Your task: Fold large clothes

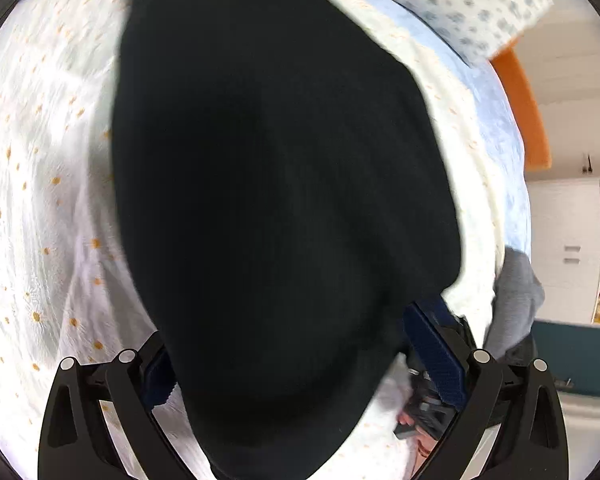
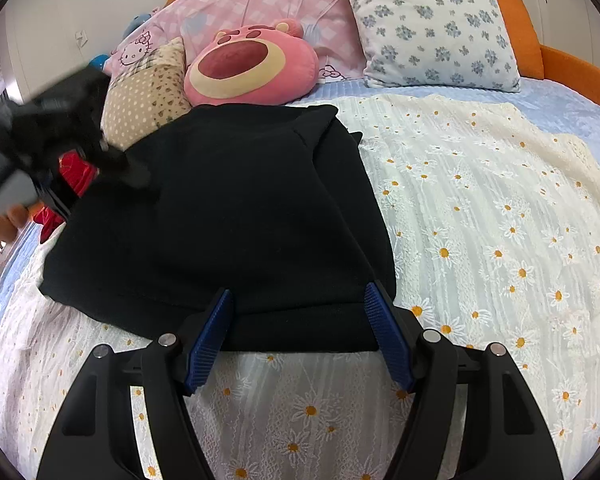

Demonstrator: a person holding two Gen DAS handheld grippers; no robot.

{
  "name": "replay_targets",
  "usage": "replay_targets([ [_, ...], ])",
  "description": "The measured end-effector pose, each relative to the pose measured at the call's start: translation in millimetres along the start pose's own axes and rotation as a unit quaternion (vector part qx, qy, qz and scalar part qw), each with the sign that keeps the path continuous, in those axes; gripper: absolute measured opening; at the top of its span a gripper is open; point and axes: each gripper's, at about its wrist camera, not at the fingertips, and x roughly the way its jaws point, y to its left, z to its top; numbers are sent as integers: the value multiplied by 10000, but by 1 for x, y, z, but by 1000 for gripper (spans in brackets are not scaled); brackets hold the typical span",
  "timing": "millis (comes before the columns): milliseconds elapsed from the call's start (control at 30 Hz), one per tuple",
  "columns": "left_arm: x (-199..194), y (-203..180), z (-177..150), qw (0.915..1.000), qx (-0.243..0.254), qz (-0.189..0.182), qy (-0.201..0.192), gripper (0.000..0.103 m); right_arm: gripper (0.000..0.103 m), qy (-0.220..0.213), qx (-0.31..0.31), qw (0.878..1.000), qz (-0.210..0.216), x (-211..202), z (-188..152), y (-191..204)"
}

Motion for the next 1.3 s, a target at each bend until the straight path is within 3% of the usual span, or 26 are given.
replay_targets([
  [133,-1,25,-2,9984,-201,-406,-353,100,68,1,0,10000,-4,0,0,0],
  [267,0,17,-15,9968,302,-99,-739,100,70,17,-13,10000,16,0,2,0],
  [333,1,15,-21,9952,447,19,-873,99,86,81,49,9991,408,-4,8,-1],
  [400,-4,20,-19,9948,438,-13,-923,99,87,105,357,9960,806,-14,21,-8],
  [500,-1,23,-19,9948,472,-126,-895,99,95,325,1478,9657,2108,-23,55,-44],
  [600,-2,30,-17,9938,516,-458,-867,100,98,1120,2486,9244,2667,2,86,-85],
  [633,-1,32,-18,9930,533,-616,-857,100,97,1280,2665,9157,2721,10,90,-93],
  [667,-3,36,-19,9914,577,-823,-843,99,97,1541,2836,9094,2623,22,94,-102],
  [733,-6,46,-21,9886,681,-1050,-837,96,98,1818,2802,9113,2409,37,99,-108],
  [833,-9,54,-23,9864,750,-1188,-850,91,97,2031,2737,8999,2719,55,103,-103],
  [1067,-18,63,-31,9860,799,-1181,-869,91,98,2666,2168,9130,2198,95,125,-58],
  [1233,-11,48,-33,9856,858,-1122,-932,97,99,3296,1530,9242,1175,122,137,-6],
  [1300,-9,43,-35,9854,961,-1043,-940,100,99,3420,1431,9232,1009,125,143,7],
])
